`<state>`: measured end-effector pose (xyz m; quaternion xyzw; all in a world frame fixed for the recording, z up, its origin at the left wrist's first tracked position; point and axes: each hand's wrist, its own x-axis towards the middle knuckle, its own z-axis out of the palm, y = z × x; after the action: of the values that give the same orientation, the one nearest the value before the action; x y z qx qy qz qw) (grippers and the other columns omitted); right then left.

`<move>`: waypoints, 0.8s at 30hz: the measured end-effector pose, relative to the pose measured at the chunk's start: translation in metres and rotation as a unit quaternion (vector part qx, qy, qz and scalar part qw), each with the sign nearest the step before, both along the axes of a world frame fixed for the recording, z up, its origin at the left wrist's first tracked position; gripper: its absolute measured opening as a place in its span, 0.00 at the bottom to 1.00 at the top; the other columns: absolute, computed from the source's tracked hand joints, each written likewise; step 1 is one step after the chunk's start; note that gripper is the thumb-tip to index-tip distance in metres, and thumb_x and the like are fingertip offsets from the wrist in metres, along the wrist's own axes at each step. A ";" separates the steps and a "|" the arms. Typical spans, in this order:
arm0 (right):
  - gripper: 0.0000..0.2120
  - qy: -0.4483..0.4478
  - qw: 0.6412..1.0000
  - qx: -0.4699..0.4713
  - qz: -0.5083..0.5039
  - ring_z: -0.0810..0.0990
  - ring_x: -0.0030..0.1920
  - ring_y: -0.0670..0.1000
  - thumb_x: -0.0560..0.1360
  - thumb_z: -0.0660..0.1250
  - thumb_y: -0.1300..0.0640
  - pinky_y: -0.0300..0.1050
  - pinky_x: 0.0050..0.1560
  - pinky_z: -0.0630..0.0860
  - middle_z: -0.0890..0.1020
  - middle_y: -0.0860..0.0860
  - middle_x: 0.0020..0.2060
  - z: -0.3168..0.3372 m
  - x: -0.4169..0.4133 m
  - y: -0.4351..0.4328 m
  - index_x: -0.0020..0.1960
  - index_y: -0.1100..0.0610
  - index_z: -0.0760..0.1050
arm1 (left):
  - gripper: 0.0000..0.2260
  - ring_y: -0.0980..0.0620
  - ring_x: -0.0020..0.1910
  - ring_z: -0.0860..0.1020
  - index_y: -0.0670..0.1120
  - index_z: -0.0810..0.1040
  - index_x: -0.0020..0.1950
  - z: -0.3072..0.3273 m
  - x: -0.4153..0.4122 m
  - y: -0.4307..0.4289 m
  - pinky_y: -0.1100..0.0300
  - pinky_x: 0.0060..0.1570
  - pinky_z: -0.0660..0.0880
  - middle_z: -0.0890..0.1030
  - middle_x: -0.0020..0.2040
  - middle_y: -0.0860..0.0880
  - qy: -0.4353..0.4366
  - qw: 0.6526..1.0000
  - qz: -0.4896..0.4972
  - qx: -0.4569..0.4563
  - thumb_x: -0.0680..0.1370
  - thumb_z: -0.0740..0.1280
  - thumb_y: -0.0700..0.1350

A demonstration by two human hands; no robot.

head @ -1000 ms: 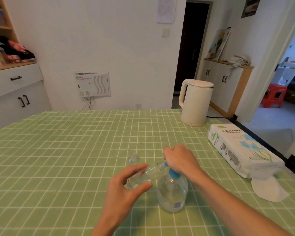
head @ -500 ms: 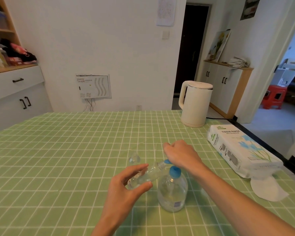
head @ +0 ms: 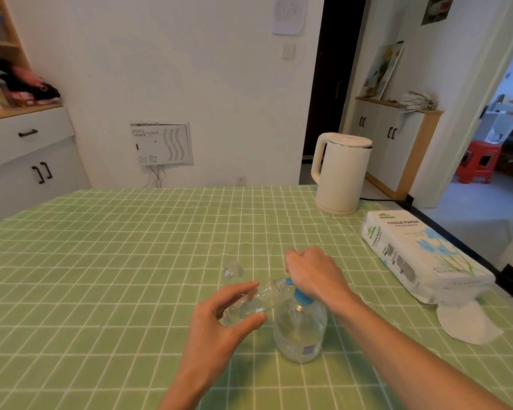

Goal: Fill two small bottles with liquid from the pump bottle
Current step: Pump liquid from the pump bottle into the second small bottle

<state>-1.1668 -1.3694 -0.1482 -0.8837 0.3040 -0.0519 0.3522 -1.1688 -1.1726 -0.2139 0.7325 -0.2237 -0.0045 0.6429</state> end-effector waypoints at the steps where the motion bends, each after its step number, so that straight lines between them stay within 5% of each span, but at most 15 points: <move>1: 0.16 0.000 1.000 -0.001 -0.001 0.69 0.33 0.52 0.80 0.57 0.48 0.48 0.38 0.64 0.73 0.50 0.33 0.001 0.000 0.000 0.36 0.53 0.67 | 0.24 0.63 0.61 0.83 0.67 0.85 0.59 0.000 0.000 -0.001 0.58 0.64 0.76 0.87 0.57 0.63 -0.001 1.000 -0.001 -0.002 0.69 0.83 0.45; 7: 0.16 0.005 1.000 0.012 0.019 0.73 0.37 0.54 0.81 0.56 0.46 0.50 0.43 0.69 0.77 0.50 0.37 0.009 -0.001 -0.002 0.40 0.54 0.70 | 0.25 0.63 0.61 0.83 0.66 0.85 0.59 0.001 0.000 -0.001 0.60 0.64 0.76 0.88 0.57 0.62 -0.004 1.000 -0.008 -0.001 0.70 0.83 0.40; 17: 0.16 -0.005 1.000 -0.006 0.022 0.68 0.33 0.52 0.81 0.58 0.47 0.48 0.38 0.64 0.71 0.50 0.33 0.008 0.002 -0.004 0.37 0.53 0.66 | 0.25 0.64 0.61 0.83 0.67 0.85 0.58 0.004 0.002 0.000 0.68 0.60 0.78 0.88 0.57 0.63 -0.012 1.000 -0.001 -0.004 0.70 0.83 0.40; 24: 0.16 0.007 1.000 -0.008 0.007 0.68 0.32 0.52 0.80 0.58 0.46 0.48 0.38 0.65 0.72 0.49 0.33 0.000 0.002 0.000 0.37 0.52 0.67 | 0.24 0.63 0.61 0.83 0.66 0.85 0.58 0.000 0.001 -0.002 0.53 0.67 0.76 0.88 0.57 0.62 -0.004 1.000 -0.008 0.008 0.70 0.83 0.42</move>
<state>-1.1652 -1.3695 -0.1480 -0.8887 0.3004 -0.0454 0.3433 -1.1676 -1.1749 -0.2142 0.7361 -0.2317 -0.0087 0.6359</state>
